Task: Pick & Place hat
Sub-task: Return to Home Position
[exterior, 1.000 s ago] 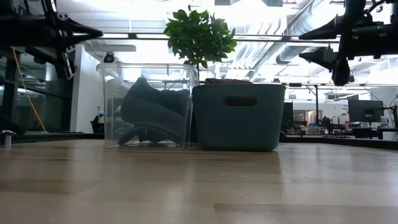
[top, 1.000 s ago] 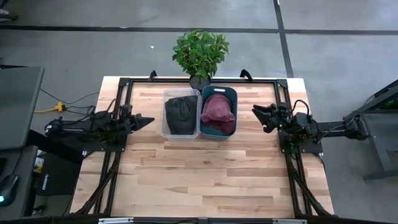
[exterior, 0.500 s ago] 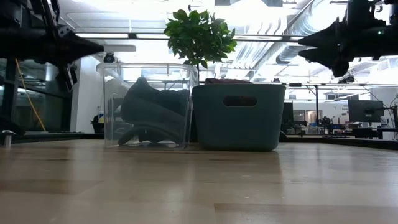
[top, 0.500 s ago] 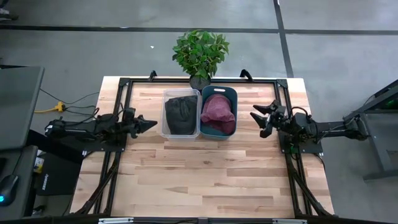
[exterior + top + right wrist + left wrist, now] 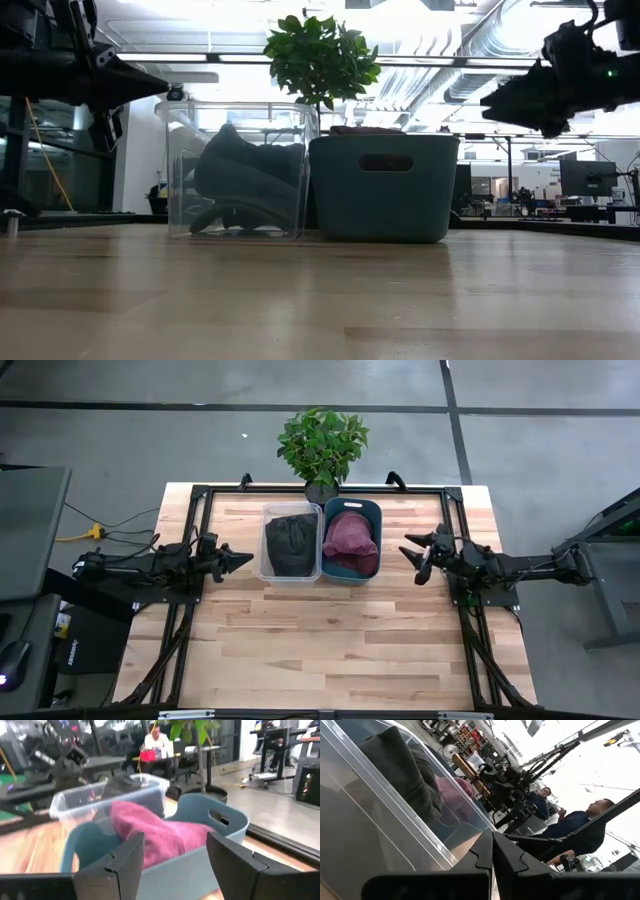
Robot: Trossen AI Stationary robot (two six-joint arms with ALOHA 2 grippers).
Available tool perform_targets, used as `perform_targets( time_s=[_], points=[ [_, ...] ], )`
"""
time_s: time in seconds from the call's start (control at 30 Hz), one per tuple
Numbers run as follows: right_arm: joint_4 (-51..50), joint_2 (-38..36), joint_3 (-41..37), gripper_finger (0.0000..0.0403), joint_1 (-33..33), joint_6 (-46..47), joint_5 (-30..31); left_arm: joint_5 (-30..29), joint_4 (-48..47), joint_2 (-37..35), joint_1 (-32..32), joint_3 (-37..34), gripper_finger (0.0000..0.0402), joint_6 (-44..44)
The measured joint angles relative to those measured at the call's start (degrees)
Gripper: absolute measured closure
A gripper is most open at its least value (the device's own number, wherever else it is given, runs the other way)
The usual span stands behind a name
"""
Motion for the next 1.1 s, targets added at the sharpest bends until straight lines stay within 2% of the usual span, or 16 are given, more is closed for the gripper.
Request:
perform_targets(
  time_s=[0.3,0.57,1.1],
  points=[
    [-11.0,0.0,0.0,0.0194,0.0,-1.6,-2.2,0.0,0.0,0.0,0.0,0.0,0.0401,0.0],
    [-13.5,0.0,0.1,0.0194,0.0,-2.7,-16.9,0.1,0.0,0.0,0.0,0.0,0.0401,0.0],
    [-12.7,0.0,0.0,0.0194,0.0,-3.0,-16.1,0.1,0.0,0.0,0.0,0.0,0.0401,0.0]
  ],
)
